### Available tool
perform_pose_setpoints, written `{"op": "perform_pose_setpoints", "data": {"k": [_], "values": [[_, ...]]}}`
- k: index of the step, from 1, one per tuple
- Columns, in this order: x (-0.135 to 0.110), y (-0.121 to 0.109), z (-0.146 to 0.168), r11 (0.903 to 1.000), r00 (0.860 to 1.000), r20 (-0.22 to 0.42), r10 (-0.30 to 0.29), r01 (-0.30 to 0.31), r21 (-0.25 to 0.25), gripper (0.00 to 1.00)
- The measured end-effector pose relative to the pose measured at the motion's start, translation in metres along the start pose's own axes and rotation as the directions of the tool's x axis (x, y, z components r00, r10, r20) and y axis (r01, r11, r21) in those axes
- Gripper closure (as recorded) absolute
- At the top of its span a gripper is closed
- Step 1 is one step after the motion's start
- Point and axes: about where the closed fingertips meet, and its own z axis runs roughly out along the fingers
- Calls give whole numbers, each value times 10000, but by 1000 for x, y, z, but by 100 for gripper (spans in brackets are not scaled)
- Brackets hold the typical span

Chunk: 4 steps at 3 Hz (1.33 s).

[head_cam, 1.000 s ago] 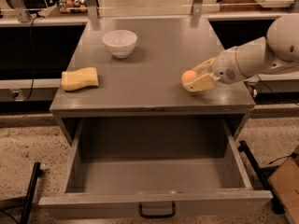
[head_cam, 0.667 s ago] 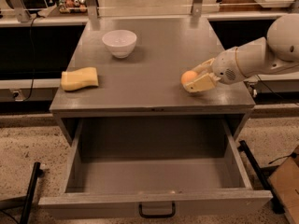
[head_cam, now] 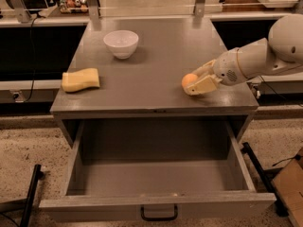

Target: Pick orange from top drawer and place on counter

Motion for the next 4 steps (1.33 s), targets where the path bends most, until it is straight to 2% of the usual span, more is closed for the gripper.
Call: {"op": "perform_pose_setpoints", "data": {"k": [1,2,3,4], "values": [[-1,1,2,10000,10000,0,-10,10,-33,0],[-1,1,2,10000,10000,0,-10,10,-33,0],[-8,2,-5,9984,9983,60,-574,574,0,0],[-27,5,-40,9824,9810,601,-1843,1820,422,0]]}}
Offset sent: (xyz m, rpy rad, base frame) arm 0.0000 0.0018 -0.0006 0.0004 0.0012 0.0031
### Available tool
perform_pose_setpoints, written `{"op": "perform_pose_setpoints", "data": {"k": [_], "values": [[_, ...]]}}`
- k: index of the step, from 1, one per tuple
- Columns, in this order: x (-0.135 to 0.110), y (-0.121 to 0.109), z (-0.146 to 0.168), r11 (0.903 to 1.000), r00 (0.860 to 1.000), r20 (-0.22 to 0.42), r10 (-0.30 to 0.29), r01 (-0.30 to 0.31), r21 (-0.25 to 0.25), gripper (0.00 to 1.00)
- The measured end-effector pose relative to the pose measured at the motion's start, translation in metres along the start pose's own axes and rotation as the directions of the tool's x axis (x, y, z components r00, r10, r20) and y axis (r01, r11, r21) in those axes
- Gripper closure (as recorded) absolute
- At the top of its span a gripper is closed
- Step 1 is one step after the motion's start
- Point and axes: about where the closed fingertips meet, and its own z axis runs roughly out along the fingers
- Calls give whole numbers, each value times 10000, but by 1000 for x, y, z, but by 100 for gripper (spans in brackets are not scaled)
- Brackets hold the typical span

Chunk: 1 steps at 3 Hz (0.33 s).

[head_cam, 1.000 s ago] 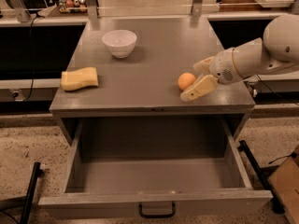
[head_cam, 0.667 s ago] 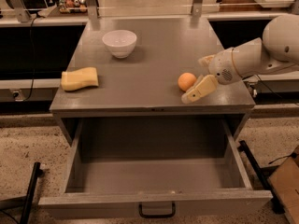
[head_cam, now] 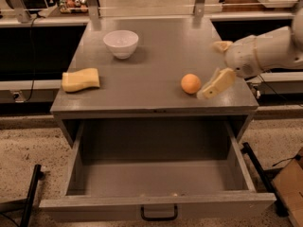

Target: Pick orange from top drawer and place on counter

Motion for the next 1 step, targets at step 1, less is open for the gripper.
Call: {"op": "perform_pose_setpoints", "data": {"k": [1], "values": [[2,0,-3,9962,9962,2,-867,867,37,0]]}}
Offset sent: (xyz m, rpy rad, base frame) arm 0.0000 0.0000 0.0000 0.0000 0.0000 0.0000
